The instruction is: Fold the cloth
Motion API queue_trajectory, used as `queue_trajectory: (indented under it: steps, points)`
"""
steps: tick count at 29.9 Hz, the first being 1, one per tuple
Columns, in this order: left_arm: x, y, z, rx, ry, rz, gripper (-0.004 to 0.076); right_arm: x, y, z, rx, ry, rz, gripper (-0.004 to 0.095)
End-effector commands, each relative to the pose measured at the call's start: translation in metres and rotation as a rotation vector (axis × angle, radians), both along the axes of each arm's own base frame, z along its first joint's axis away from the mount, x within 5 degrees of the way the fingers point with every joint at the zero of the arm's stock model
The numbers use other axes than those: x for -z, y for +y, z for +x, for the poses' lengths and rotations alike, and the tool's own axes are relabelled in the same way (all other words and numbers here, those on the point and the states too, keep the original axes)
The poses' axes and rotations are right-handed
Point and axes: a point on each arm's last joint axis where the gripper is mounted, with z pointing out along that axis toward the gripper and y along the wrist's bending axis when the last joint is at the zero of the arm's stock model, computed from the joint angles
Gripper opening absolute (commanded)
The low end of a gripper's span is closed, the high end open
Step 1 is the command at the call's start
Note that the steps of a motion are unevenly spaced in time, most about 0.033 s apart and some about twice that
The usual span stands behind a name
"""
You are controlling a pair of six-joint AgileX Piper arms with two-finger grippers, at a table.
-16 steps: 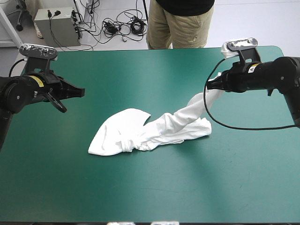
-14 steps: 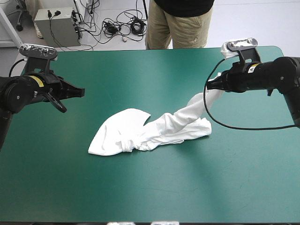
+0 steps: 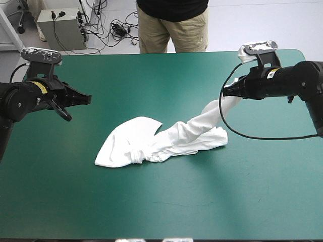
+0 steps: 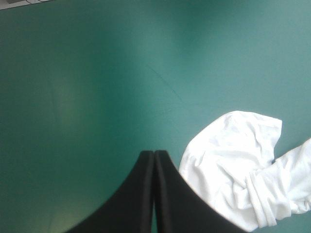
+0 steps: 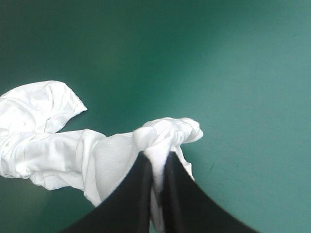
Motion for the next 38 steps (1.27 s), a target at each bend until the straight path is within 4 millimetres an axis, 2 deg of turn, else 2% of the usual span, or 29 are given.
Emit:
queue_trajectory:
  steps: [1,5,8,12,14,17,22,25,29,35,38]
  points:
    - [-0.016,0.002,-0.005,0.004,-0.094,-0.015,-0.0009,-0.021,-0.001,-0.008,0.002,-0.102,0.029,-0.0017]
    - [-0.015,0.002,-0.005,0.004,-0.091,-0.007,0.0018,-0.021,-0.001,-0.008,0.002,-0.102,0.029,-0.0017]
    - [-0.015,0.002,-0.006,0.025,-0.091,0.009,0.0161,-0.021,-0.001,-0.008,0.002,-0.102,0.029,-0.0017]
    - [-0.015,0.001,-0.006,0.031,-0.086,0.011,0.0442,-0.021,-0.001,-0.008,0.002,-0.102,0.029,-0.0017]
    - [-0.014,0.001,-0.006,0.022,-0.076,0.004,0.0488,-0.021,-0.001,-0.008,0.002,-0.102,0.029,-0.0017]
    - [-0.009,0.001,-0.005,0.017,-0.024,0.013,0.0455,-0.021,-0.001,-0.008,0.002,-0.102,0.029,-0.0017]
    - [0.014,-0.002,0.005,0.014,0.101,0.039,0.0401,-0.021,-0.001,-0.008,0.002,-0.102,0.029,-0.0017]
    - [0.036,-0.006,0.011,0.026,0.188,0.031,0.0401,-0.021,-0.001,-0.008,0.002,-0.102,0.029,-0.0017]
    - [0.075,-0.012,0.015,0.053,0.299,0.003,0.0402,-0.021,-0.001,-0.008,0.002,-0.102,0.029,-0.0017]
    - [0.125,-0.013,0.015,0.050,0.394,0.016,0.0402,-0.021,-0.001,-0.008,0.003,-0.102,0.027,-0.0017]
    - [0.144,-0.015,0.014,0.052,0.428,-0.006,0.0402,-0.021,-0.001,-0.008,0.003,-0.102,0.027,-0.0017]
